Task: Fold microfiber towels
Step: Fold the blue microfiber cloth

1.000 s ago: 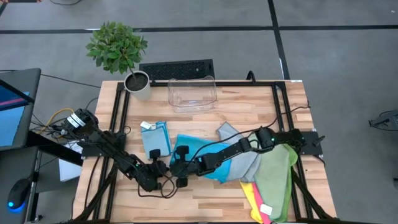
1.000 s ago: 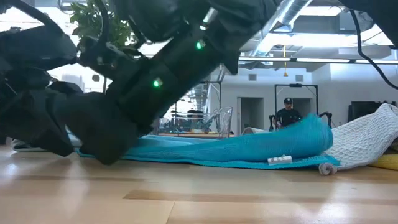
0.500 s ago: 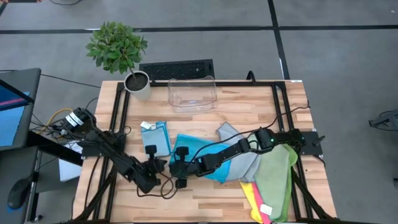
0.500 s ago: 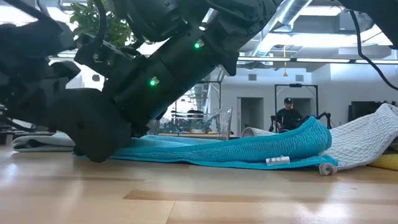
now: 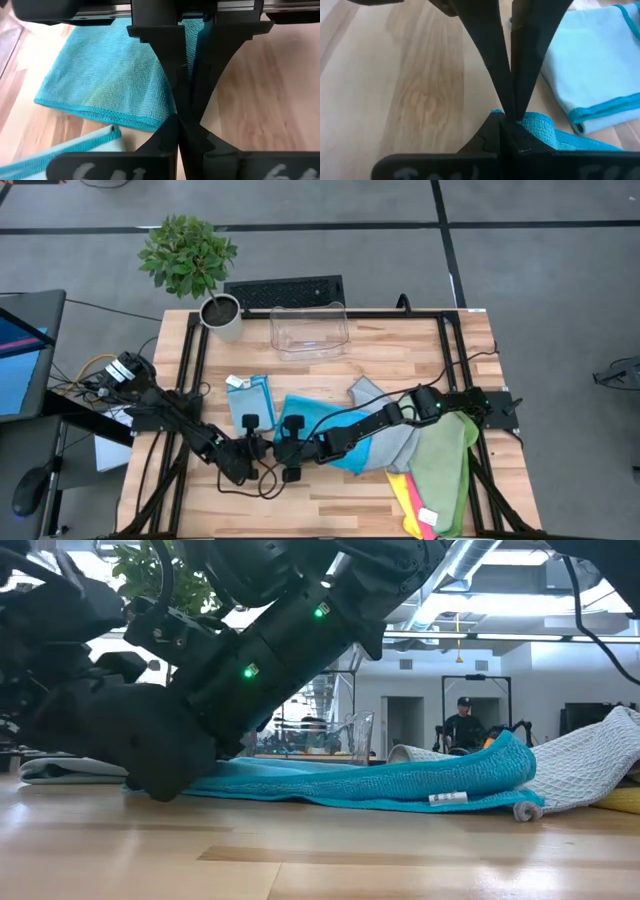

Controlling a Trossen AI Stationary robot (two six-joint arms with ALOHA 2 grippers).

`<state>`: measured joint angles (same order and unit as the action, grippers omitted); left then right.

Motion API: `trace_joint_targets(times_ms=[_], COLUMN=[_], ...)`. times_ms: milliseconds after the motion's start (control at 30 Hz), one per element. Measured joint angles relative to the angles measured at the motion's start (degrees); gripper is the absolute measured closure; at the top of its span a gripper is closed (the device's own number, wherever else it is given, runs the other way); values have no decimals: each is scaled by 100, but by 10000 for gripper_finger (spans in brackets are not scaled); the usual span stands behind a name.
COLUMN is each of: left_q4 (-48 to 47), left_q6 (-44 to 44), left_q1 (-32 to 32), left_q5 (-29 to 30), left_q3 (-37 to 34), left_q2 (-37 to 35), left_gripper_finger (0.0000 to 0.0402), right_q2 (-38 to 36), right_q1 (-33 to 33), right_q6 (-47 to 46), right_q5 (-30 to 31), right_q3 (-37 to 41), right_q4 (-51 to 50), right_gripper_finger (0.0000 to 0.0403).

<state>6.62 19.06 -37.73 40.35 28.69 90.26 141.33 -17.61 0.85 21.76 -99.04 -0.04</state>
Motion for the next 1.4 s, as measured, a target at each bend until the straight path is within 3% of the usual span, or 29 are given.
trace_joint_targets(times_ms=[133, 567, 900, 1200, 1400], left_q4=[93, 176, 672, 22, -49], left_q6=[-290, -312, -230, 162, 173], left_q1=[293, 552, 870, 766, 762], left_q5=[-454, -391, -718, -699, -668], left_q3=[-4, -136, -346, -348, -348], left_q2=[-24, 22, 136, -338, -304], left_gripper_finger=[402, 401, 402, 401, 401], right_q2=[-3, 27, -44, -91, -770], right_q1=[-4, -25, -64, -104, -257], right_q6=[-3, 128, 380, 237, 211], right_q5=[65, -213, -191, -235, -81], right_q3=[10, -20, -206, -292, -292], right_q4=[-43, 169, -301, -623, -1174], right_gripper_finger=[386, 369, 309, 266, 233])
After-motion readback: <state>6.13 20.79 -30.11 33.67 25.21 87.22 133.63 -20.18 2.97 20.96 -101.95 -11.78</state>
